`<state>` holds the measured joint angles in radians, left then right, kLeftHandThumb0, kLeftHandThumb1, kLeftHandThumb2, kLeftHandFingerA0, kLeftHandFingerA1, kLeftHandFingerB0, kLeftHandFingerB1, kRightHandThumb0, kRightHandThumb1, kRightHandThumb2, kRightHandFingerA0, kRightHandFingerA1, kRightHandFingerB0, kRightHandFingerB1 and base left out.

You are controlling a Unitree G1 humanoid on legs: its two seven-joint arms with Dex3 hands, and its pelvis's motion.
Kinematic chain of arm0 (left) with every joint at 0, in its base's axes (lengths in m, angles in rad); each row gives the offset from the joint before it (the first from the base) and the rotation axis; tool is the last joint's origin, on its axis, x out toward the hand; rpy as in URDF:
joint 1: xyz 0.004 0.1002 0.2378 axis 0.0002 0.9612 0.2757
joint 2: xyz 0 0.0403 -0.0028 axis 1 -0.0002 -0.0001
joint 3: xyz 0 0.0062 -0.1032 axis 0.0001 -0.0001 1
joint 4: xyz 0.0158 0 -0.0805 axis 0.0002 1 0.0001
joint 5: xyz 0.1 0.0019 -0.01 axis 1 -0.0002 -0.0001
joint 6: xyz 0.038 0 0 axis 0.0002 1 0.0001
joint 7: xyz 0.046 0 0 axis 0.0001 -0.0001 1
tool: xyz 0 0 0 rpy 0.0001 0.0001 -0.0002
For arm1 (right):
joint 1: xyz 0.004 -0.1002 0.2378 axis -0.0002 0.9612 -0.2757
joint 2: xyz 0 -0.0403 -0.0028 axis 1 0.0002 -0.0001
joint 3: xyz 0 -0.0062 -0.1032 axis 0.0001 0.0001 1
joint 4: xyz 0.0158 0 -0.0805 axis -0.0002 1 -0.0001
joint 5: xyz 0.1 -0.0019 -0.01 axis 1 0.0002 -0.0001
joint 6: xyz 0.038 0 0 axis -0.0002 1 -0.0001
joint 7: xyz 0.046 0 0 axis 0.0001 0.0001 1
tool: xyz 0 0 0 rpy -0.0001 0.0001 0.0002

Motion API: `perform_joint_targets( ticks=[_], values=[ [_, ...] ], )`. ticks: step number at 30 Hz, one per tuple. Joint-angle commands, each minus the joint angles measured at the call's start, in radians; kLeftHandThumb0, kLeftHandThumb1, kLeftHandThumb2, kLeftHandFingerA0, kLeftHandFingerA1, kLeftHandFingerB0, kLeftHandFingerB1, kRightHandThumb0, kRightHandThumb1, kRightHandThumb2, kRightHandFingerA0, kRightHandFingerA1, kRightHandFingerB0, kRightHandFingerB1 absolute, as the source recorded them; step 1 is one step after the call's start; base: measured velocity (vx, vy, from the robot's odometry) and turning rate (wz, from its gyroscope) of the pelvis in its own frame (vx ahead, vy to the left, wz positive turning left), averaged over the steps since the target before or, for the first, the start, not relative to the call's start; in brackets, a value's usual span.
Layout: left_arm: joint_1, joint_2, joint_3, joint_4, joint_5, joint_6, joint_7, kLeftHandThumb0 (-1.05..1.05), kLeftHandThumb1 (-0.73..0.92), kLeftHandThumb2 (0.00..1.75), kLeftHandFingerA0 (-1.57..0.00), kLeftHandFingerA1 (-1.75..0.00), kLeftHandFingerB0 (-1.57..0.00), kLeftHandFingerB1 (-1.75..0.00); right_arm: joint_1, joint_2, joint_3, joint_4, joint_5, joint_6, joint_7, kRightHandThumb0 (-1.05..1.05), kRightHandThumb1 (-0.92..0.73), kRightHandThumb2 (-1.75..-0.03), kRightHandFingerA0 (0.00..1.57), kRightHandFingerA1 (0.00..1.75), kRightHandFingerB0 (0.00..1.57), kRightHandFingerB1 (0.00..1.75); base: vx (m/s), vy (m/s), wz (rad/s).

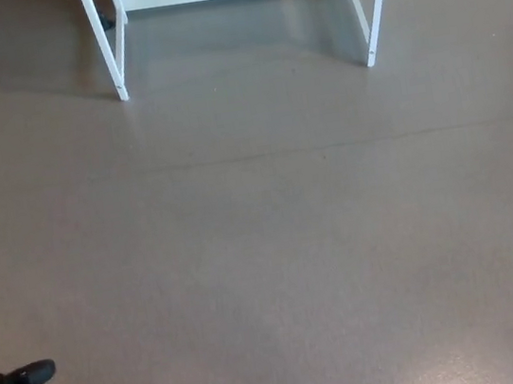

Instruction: The robot walk towards a table in front and then pushes a layer of a file tray back to its original position using its right hand

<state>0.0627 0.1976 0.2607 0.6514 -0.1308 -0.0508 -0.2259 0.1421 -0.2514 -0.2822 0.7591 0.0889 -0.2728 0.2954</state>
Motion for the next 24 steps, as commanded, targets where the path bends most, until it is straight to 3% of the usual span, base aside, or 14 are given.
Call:
perform_joint_targets(
  ticks=[1, 2, 3, 5, 6, 12, 13, 16, 17, 18, 24],
  values=[
    [0.067, -0.005, 0.014, -0.023, -0.040, -0.014, -0.039, -0.16, 0.54, 0.59, -0.54, -0.72, -0.48, -0.70, 0.062, -0.015, -0.020, 0.018, 0.051, -0.093, 0.074, -0.31, -0.59, -0.58, 0.48, 0.39, 0.40, 0.33, 0.00, 0.000, 0.00],
    [0.078, -0.007, 0.013, -0.028, -0.039, -0.015, -0.039, -0.16, 0.54, 0.59, -0.54, -0.72, -0.48, -0.70, 0.069, -0.016, -0.021, 0.022, 0.052, -0.097, 0.078, -0.31, -0.59, -0.58, 0.48, 0.39, 0.40, 0.33, 0.00, 0.000, 0.00],
    [0.118, -0.012, 0.009, -0.035, -0.035, -0.022, -0.039, -0.15, 0.54, 0.59, -0.55, -0.72, -0.50, -0.70, 0.105, -0.016, -0.019, 0.030, 0.046, -0.118, 0.080, -0.39, -0.50, -0.70, 0.43, 0.46, 0.37, 0.42, 0.00, 0.000, 0.00],
    [0.132, -0.008, 0.006, -0.016, -0.030, -0.038, -0.050, -0.15, 0.54, 0.61, -0.54, -0.74, -0.50, -0.72, 0.122, -0.017, -0.016, 0.043, 0.043, -0.143, 0.087, -0.40, -0.51, -0.71, 0.44, 0.47, 0.37, 0.42, 0.07, -0.003, 0.02],
    [0.157, -0.005, 0.001, -0.015, -0.026, -0.047, -0.061, -0.16, 0.53, 0.62, -0.52, -0.74, -0.48, -0.72, 0.143, -0.015, -0.019, 0.071, 0.049, -0.179, 0.107, -0.34, -0.60, -0.59, 0.48, 0.41, 0.39, 0.34, 0.05, 0.012, 0.21],
    [0.217, 0.002, -0.022, -0.030, -0.011, -0.069, -0.073, -0.18, 0.56, 0.60, -0.53, -0.70, -0.46, -0.67, 0.184, -0.010, -0.022, 0.129, 0.048, -0.236, 0.103, -0.35, -0.57, -0.57, 0.51, 0.39, 0.44, 0.34, -0.02, -0.034, 0.09],
    [0.218, 0.009, -0.025, 0.003, -0.003, -0.111, -0.082, -0.21, 0.53, 0.56, -0.57, -0.68, -0.46, -0.64, 0.191, -0.010, -0.017, 0.135, 0.040, -0.249, 0.095, -0.44, -0.47, -0.71, 0.46, 0.49, 0.39, 0.44, 0.00, 0.000, 0.00],
    [0.217, 0.013, -0.029, 0.029, 0.002, -0.134, -0.083, -0.22, 0.51, 0.55, -0.57, -0.66, -0.46, -0.63, 0.203, -0.011, -0.011, 0.135, 0.041, -0.271, 0.106, -0.44, -0.48, -0.72, 0.44, 0.49, 0.38, 0.44, 0.03, 0.152, -0.10],
    [0.219, 0.017, -0.032, 0.039, 0.004, -0.140, -0.087, -0.23, 0.51, 0.55, -0.57, -0.66, -0.46, -0.63, 0.210, -0.009, -0.011, 0.133, 0.044, -0.267, 0.106, -0.44, -0.48, -0.71, 0.44, 0.48, 0.38, 0.43, 0.12, 0.281, -0.23],
    [0.219, 0.020, -0.034, 0.042, 0.005, -0.141, -0.088, -0.22, 0.52, 0.55, -0.57, -0.66, -0.46, -0.63, 0.215, -0.010, -0.009, 0.132, 0.042, -0.269, 0.105, -0.38, -0.57, -0.57, 0.50, 0.40, 0.41, 0.34, 0.16, 0.322, -0.42],
    [0.205, 0.026, -0.038, 0.079, 0.000, -0.165, -0.092, -0.23, 0.52, 0.55, -0.60, -0.69, -0.48, -0.66, 0.217, -0.013, 0.003, 0.136, 0.032, -0.270, 0.092, -0.37, -0.57, -0.58, 0.49, 0.39, 0.40, 0.33, 0.18, 0.337, -0.14]
  ],
)
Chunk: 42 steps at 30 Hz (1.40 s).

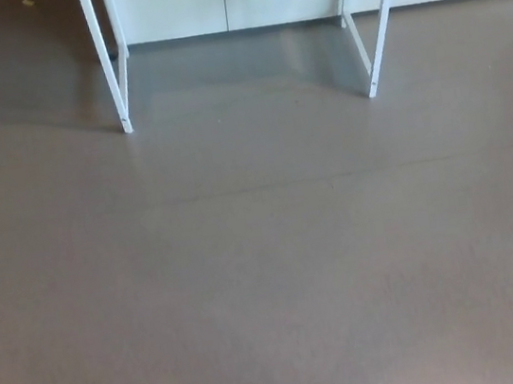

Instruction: The robot walk towards a table in front and then pushes a layer of a file tray back to its original position using its right hand

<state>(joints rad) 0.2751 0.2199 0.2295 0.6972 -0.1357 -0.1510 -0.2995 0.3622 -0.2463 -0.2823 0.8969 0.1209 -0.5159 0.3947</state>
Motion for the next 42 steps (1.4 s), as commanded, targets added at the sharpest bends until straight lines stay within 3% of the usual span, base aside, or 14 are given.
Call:
perform_joint_targets(
  ticks=[1, 5, 6, 7, 9, 12, 13, 42],
  values=[
    [-0.010, 0.005, -0.005, 0.038, 0.002, -0.067, -0.019, -0.23, 0.52, 0.55, -0.60, -0.69, -0.48, -0.66, -0.004, -0.018, 0.007, -0.002, -0.006, -0.031, -0.012, -0.37, -0.57, -0.58, 0.49, 0.39, 0.40, 0.33, 0.20, 0.049, 0.03],
    [-0.014, 0.006, -0.008, 0.043, 0.004, -0.065, -0.013, -0.24, 0.53, 0.55, -0.65, -0.70, -0.49, -0.66, -0.001, -0.015, 0.008, -0.002, 0.001, -0.041, -0.008, -0.36, -0.57, -0.58, 0.50, 0.40, 0.40, 0.33, 0.20, -0.049, 0.10],
    [-0.016, 0.007, -0.008, 0.039, 0.003, -0.061, -0.012, -0.24, 0.54, 0.56, -0.66, -0.71, -0.49, -0.67, -0.004, -0.013, 0.009, 0.000, 0.001, -0.042, -0.011, -0.44, -0.48, -0.72, 0.45, 0.49, 0.36, 0.43, 0.23, -0.122, 0.14],
    [-0.018, 0.009, -0.010, 0.037, 0.005, -0.059, -0.010, -0.24, 0.53, 0.56, -0.66, -0.70, -0.49, -0.67, -0.008, -0.014, 0.010, 0.006, -0.001, -0.044, -0.014, -0.36, -0.58, -0.58, 0.50, 0.40, 0.40, 0.33, 0.23, -0.143, 0.15],
    [-0.015, 0.009, -0.013, 0.016, 0.005, -0.042, -0.004, -0.23, 0.53, 0.56, -0.66, -0.70, -0.50, -0.67, -0.022, -0.016, 0.012, 0.031, -0.005, -0.048, -0.018, -0.37, -0.57, -0.57, 0.51, 0.40, 0.41, 0.33, 0.19, -0.201, 0.14],
    [-0.021, 0.012, -0.018, 0.029, 0.009, -0.048, -0.004, -0.23, 0.53, 0.56, -0.67, -0.70, -0.50, -0.68, -0.005, -0.015, 0.019, 0.009, -0.010, -0.054, -0.025, -0.36, -0.58, -0.57, 0.51, 0.40, 0.41, 0.33, 0.36, -0.223, 0.44],
    [-0.024, 0.012, -0.017, 0.036, 0.007, -0.053, -0.006, -0.23, 0.53, 0.56, -0.69, -0.72, -0.50, -0.68, -0.004, -0.014, 0.023, 0.007, -0.015, -0.055, -0.036, -0.44, -0.48, -0.73, 0.46, 0.50, 0.35, 0.43, 0.48, -0.069, 0.33],
    [-0.017, 0.034, -0.047, 0.110, 0.029, -0.114, -0.009, -0.27, 0.52, 0.57, -0.71, -0.71, -0.52, -0.69, 0.011, -0.025, 0.043, 0.110, -0.022, -0.127, -0.050, -0.46, -0.48, -0.75, 0.46, 0.51, 0.35, 0.44, 0.27, 0.006, -0.01]
  ],
)
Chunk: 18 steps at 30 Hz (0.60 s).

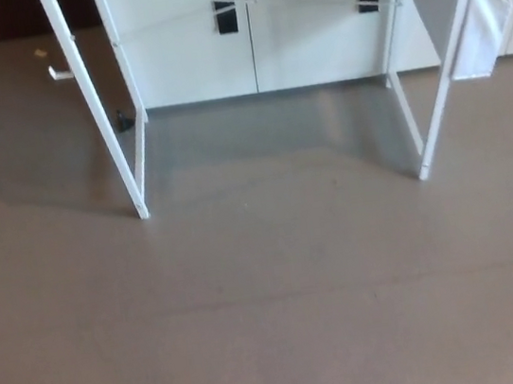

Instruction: The robot walk towards a table in front and then pushes a layer of a file tray back to its original position using its right hand

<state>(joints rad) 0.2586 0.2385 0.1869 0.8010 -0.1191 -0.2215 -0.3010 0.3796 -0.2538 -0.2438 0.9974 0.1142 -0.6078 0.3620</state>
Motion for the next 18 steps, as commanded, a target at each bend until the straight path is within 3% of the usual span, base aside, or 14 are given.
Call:
perform_joint_targets(
  ticks=[1, 9, 18],
  values=[
    [0.002, 0.014, -0.004, -0.002, 0.010, -0.038, -0.007, -0.27, 0.52, 0.57, -0.71, -0.71, -0.52, -0.69, -0.005, -0.017, 0.005, 0.010, -0.014, -0.040, -0.015, -0.46, -0.48, -0.75, 0.46, 0.51, 0.35, 0.44, 0.39, -0.385, 0.68],
    [-0.001, 0.017, -0.013, -0.011, 0.015, -0.028, 0.002, -0.26, 0.52, 0.57, -0.72, -0.70, -0.52, -0.68, -0.019, -0.019, 0.007, 0.050, -0.016, -0.070, -0.015, -0.47, -0.48, -0.75, 0.49, 0.52, 0.36, 0.44, 0.30, -0.130, 0.11],
    [-0.014, 0.023, -0.021, 0.005, 0.021, -0.044, -0.001, -0.28, 0.53, 0.57, -0.73, -0.71, -0.52, -0.71, -0.025, -0.020, 0.015, 0.060, -0.025, -0.071, -0.024, -0.45, -0.48, -0.74, 0.49, 0.52, 0.35, 0.44, 0.33, 0.141, -0.15]
  ],
)
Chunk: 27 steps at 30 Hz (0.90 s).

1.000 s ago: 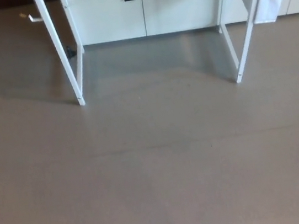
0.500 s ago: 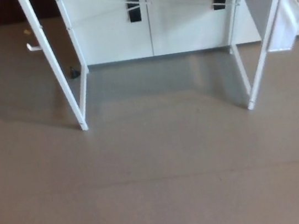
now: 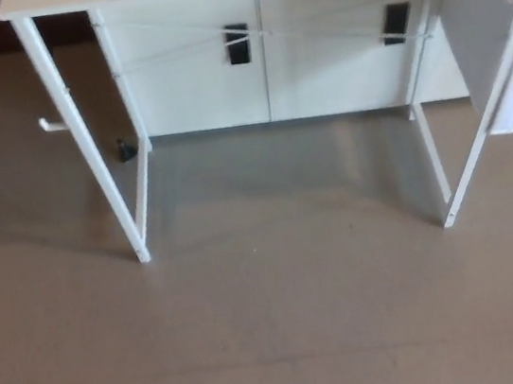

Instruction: The robot walk towards a table in front and then pushes a layer of a file tray back to its original position using its right hand

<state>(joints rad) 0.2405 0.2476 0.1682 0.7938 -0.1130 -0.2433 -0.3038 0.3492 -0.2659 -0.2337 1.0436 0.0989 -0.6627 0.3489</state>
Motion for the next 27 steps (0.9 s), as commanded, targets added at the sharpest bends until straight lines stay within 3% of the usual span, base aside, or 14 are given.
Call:
perform_joint_targets(
  ticks=[1, 4, 5, 6, 18, 27],
  values=[
    [0.000, 0.014, -0.001, 0.018, 0.014, -0.021, -0.001, -0.28, 0.53, 0.57, -0.73, -0.71, -0.52, -0.70, 0.005, -0.009, 0.004, 0.014, -0.008, -0.019, -0.009, -0.46, -0.48, -0.74, 0.49, 0.52, 0.35, 0.44, 0.29, 0.163, 0.01],
    [0.005, 0.019, -0.005, 0.024, 0.018, -0.027, -0.004, -0.30, 0.55, 0.56, -0.72, -0.69, -0.51, -0.69, 0.020, -0.009, 0.010, -0.001, -0.014, -0.021, -0.016, -0.49, -0.48, -0.76, 0.50, 0.52, 0.36, 0.45, 0.21, 0.116, 0.04],
    [0.008, 0.019, -0.005, 0.017, 0.018, -0.024, -0.004, -0.30, 0.54, 0.56, -0.72, -0.69, -0.52, -0.68, 0.021, -0.008, 0.011, -0.002, -0.016, -0.023, -0.017, -0.39, -0.57, -0.57, 0.57, 0.41, 0.41, 0.33, 0.19, 0.061, 0.09],
    [0.009, 0.019, -0.005, 0.013, 0.018, -0.022, -0.002, -0.30, 0.53, 0.56, -0.72, -0.69, -0.51, -0.68, 0.023, -0.007, 0.011, -0.003, -0.016, -0.027, -0.019, -0.48, -0.48, -0.76, 0.51, 0.53, 0.36, 0.45, 0.22, 0.040, 0.06],
    [0.008, 0.024, -0.011, 0.004, 0.027, -0.014, -0.002, -0.30, 0.55, 0.57, -0.72, -0.70, -0.53, -0.69, 0.019, -0.012, 0.028, 0.019, -0.041, -0.049, -0.051, -0.49, -0.47, -0.76, 0.51, 0.53, 0.37, 0.45, 0.24, -0.166, 0.11],
    [0.014, 0.029, -0.017, 0.013, 0.030, -0.030, -0.012, -0.27, 0.54, 0.60, -0.71, -0.71, -0.51, -0.69, 0.026, -0.012, 0.036, 0.027, -0.041, -0.053, -0.053, -0.48, -0.48, -0.76, 0.49, 0.52, 0.35, 0.45, 0.20, 0.107, -0.08]
  ],
)
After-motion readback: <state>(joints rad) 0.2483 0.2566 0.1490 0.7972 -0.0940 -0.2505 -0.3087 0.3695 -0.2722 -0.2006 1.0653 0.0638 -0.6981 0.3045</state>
